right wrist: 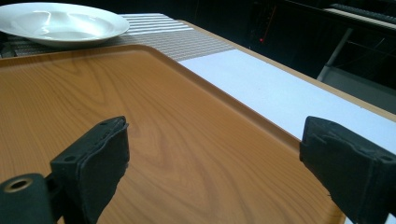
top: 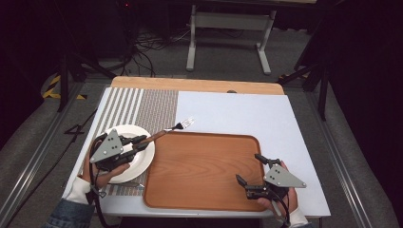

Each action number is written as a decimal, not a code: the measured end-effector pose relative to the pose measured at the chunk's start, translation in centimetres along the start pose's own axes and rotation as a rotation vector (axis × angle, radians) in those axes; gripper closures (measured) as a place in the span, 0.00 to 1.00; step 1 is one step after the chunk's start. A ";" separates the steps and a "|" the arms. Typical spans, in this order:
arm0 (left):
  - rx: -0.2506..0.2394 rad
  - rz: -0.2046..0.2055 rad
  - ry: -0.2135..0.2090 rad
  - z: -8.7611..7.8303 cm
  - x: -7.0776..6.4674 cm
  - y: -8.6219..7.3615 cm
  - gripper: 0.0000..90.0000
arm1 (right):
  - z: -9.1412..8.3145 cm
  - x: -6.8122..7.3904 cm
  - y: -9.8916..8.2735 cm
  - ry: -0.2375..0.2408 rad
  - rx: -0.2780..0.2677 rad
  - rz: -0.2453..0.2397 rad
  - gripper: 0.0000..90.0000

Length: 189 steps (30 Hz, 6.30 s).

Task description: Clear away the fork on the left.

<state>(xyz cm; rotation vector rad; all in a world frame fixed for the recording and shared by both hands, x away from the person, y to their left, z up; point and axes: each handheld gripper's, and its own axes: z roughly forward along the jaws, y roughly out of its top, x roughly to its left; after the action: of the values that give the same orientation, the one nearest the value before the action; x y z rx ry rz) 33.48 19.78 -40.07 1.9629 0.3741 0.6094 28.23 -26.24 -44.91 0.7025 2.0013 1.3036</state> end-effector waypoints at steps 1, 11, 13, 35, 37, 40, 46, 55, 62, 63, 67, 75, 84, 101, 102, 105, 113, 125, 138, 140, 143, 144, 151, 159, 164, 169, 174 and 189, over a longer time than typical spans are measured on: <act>0.010 0.011 -0.012 0.2 -0.4 -0.1 0.84 | 0.0 0.1 0.0 0.000 0.003 -0.003 0.10; 0.085 0.057 -0.098 1.7 -4.4 -1.1 0.84 | 0.1 0.2 0.0 0.002 0.010 -0.010 0.10; 0.099 0.054 -0.121 2.0 -5.3 -1.4 0.84 | 0.1 0.2 -0.1 0.002 0.012 -0.012 0.10; 0.193 -0.087 -0.137 2.1 -8.5 -4.8 0.83 | 0.3 0.4 -0.1 0.014 0.025 -0.023 0.10; 0.202 -0.118 -0.168 2.1 -8.8 -5.1 0.82 | 0.3 0.4 -0.1 0.013 0.027 -0.022 0.10; 0.205 -0.132 -0.176 2.1 -8.8 -5.2 0.77 | 0.3 0.4 -0.2 0.012 0.029 -0.020 0.10; 0.142 -0.113 -0.253 1.7 -8.3 -4.5 0.88 | 0.3 0.4 -0.1 0.016 0.025 -0.023 0.10; 0.163 0.018 -0.342 4.7 -7.0 -1.7 1.00 | 0.4 0.4 -0.2 0.013 0.033 -0.024 0.10; 0.207 0.084 -0.395 8.0 -7.0 -0.3 1.00 | 0.5 0.4 -0.3 0.014 0.039 -0.023 0.10; 0.219 0.097 -0.413 8.8 -7.0 -0.1 1.00 | 0.5 0.4 -0.4 0.015 0.040 -0.023 0.10; 0.243 0.115 -0.439 9.8 -7.2 0.1 1.00 | 0.5 0.3 -0.4 0.015 0.043 -0.024 0.10; 0.339 0.185 -0.455 11.8 -7.7 0.3 1.00 | 0.6 0.3 -0.4 0.018 0.044 -0.022 0.10; 0.409 0.170 -0.397 12.4 -7.1 -0.2 1.00 | 0.6 0.3 -0.5 0.019 0.045 -0.022 0.10; 0.529 0.190 -0.247 11.2 -5.6 -0.1 1.00 | 0.6 0.3 -0.5 0.021 0.062 -0.024 0.10; 0.538 0.193 -0.234 10.8 -5.3 -0.1 1.00 | 0.6 0.3 -0.5 0.021 0.062 -0.025 0.10; 0.549 0.199 -0.222 10.6 -5.0 -0.1 1.00 | 0.6 0.3 -0.5 0.021 0.064 -0.026 0.10; 0.589 0.177 -0.206 9.8 -3.6 -0.7 1.00 | 0.7 0.3 -0.5 0.020 0.071 -0.025 0.10; 0.597 0.166 -0.176 8.5 -2.4 -1.2 1.00 | 0.7 0.3 -0.5 0.020 0.076 -0.027 0.10; 0.540 0.140 -0.176 7.8 -2.1 -1.3 1.00 | 0.7 0.3 -0.5 0.016 0.073 -0.029 0.10; 0.527 0.142 -0.173 7.7 -2.1 -1.2 1.00 | 0.6 0.3 -0.5 0.016 0.071 -0.029 0.10; 0.507 0.147 -0.172 7.6 -2.1 -1.2 1.00 | 0.6 0.3 -0.5 0.015 0.068 -0.028 0.10; 0.494 0.145 -0.171 7.6 -2.1 -1.2 1.00 | 0.6 0.3 -0.4 0.014 0.067 -0.028 0.10; 0.415 0.143 -0.151 7.0 -1.9 -0.9 1.00 | 0.5 0.3 -0.4 0.013 0.063 -0.029 0.10; 0.323 0.143 -0.114 6.4 -1.9 -0.7 0.99 | 0.5 0.3 -0.3 0.010 0.059 -0.029 0.10; 0.234 0.151 -0.106 5.7 -2.0 -0.4 0.95 | 0.4 0.3 -0.2 0.008 0.053 -0.028 0.11; 0.196 0.151 -0.098 5.3 -2.1 -0.4 0.90 | 0.3 0.3 -0.1 0.007 0.049 -0.030 0.11; 0.145 0.157 -0.079 4.6 -2.3 -0.7 0.76 | 0.3 0.4 0.0 0.006 0.048 -0.035 0.11; 0.085 0.153 -0.039 3.5 -2.5 -1.2 0.38 | 0.0 0.7 0.3 0.006 0.036 -0.044 0.11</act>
<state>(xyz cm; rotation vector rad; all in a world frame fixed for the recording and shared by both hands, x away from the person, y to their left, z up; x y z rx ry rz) 33.37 16.43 -43.07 2.0959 0.2301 0.6611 27.82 -25.61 -44.79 0.6679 2.0387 1.2480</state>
